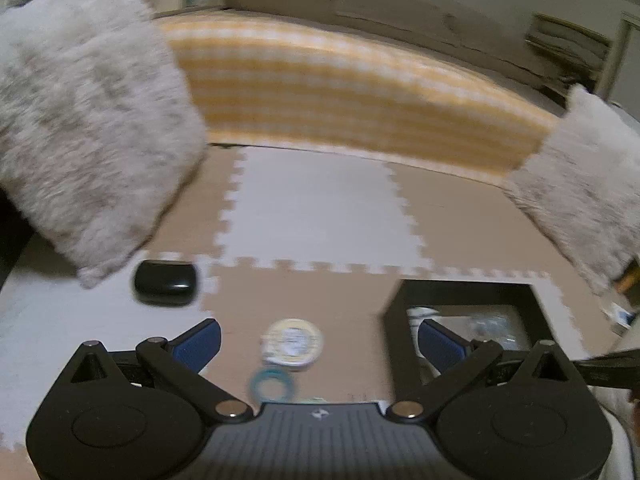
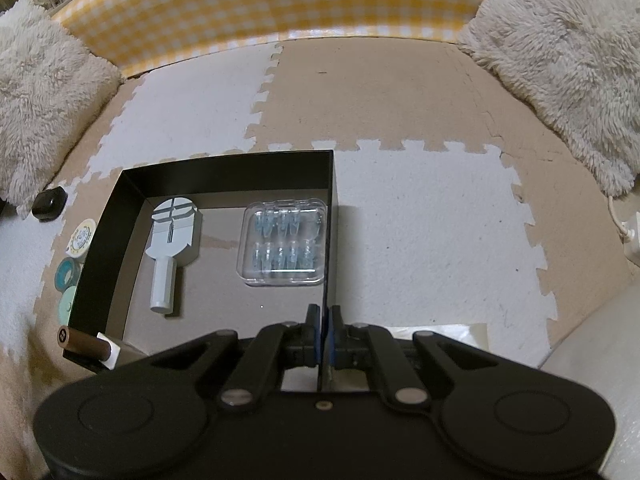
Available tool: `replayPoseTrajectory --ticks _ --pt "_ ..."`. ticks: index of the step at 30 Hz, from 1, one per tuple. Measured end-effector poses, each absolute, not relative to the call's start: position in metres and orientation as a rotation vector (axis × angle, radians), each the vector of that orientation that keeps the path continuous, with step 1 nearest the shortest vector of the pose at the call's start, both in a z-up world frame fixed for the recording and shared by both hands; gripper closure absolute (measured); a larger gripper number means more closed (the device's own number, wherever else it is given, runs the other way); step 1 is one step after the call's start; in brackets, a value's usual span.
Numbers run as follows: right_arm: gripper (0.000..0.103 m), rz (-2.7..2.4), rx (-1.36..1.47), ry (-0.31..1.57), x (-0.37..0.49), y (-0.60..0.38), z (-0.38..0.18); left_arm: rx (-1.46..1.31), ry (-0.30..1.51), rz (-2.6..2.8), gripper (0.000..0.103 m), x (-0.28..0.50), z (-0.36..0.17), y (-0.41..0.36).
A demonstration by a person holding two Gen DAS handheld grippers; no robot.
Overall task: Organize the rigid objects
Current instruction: 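Move the left gripper to the black earbud case and grasp it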
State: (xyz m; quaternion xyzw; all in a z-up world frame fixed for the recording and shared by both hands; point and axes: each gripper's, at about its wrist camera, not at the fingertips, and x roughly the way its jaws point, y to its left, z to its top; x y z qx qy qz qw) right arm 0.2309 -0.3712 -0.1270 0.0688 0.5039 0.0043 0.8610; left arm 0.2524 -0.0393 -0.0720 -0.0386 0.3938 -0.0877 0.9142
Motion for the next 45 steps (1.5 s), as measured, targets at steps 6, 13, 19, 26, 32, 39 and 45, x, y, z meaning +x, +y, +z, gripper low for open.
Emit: replayPoseTrajectory --ticks 6,13,19,26,32,39,45 --pt "0.099 0.009 0.139 1.058 0.231 -0.37 -0.127 -0.127 0.855 -0.079 0.0 0.267 -0.091 0.002" --pt "0.099 0.008 0.134 1.059 0.232 -0.369 -0.127 -0.258 0.903 0.028 0.0 0.288 -0.118 0.038" --pt "0.099 0.006 0.129 1.06 0.232 -0.369 -0.126 -0.465 0.887 0.045 0.0 0.307 -0.142 0.06" --pt "0.099 0.006 0.137 1.063 0.232 -0.369 -0.126 -0.671 0.834 0.074 0.007 0.33 -0.166 0.082" --pt "0.099 0.006 0.126 1.065 0.233 -0.368 -0.126 -0.682 0.775 0.074 0.007 0.35 -0.178 0.083" --pt "0.099 0.002 0.103 1.067 0.234 -0.364 -0.126 -0.631 0.71 0.055 0.006 0.367 -0.19 0.085" --pt "0.099 0.003 0.087 1.065 0.233 -0.362 -0.124 -0.539 0.692 0.049 0.006 0.382 -0.191 0.078"
